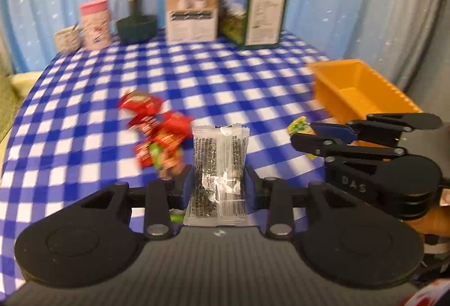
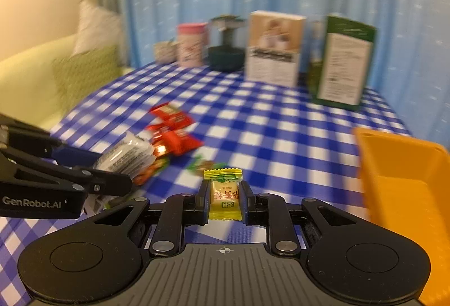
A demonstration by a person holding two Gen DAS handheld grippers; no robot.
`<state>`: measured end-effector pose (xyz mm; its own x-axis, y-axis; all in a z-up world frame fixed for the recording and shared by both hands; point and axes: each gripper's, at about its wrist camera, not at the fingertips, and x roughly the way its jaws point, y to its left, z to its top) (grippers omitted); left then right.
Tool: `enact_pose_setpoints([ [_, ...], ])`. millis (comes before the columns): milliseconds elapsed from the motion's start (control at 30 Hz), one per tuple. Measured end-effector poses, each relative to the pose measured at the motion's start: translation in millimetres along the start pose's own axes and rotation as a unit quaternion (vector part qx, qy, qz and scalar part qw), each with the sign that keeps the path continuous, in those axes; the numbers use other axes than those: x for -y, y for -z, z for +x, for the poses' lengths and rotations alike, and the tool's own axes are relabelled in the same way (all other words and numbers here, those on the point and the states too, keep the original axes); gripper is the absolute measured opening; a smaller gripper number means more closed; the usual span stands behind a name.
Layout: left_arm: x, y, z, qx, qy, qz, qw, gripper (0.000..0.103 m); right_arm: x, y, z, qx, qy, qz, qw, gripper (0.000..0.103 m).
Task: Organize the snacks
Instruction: 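Carry both held snacks over the orange tray and open both tools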
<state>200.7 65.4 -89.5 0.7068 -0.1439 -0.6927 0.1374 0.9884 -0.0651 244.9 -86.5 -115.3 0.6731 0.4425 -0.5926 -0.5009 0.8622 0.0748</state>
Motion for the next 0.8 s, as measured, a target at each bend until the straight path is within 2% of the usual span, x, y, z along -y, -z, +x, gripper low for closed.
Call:
enact_pose_setpoints([
  [233, 62, -24, -2, 0.023, 0.039, 0.039, 0.9982, 0.034, 64, -3, -65, 0.023, 0.080, 0.050, 0.995, 0.021],
  [533, 143, -46, 16, 0.040, 0.092, 0.068, 0.9927, 0.034, 148, 11, -123, 0.050, 0.172, 0.112, 0.977, 0.021],
  [700, 179, -54, 37, 0.043, 0.119, 0.088, 0.9881, 0.034, 183, 28, -139, 0.061, 0.199, 0.159, 0.965, 0.021],
  [800, 193, -56, 51, 0.040, 0.131, 0.098, 0.9858, 0.034, 200, 37, -141, 0.053, 0.199, 0.194, 0.959, 0.021],
])
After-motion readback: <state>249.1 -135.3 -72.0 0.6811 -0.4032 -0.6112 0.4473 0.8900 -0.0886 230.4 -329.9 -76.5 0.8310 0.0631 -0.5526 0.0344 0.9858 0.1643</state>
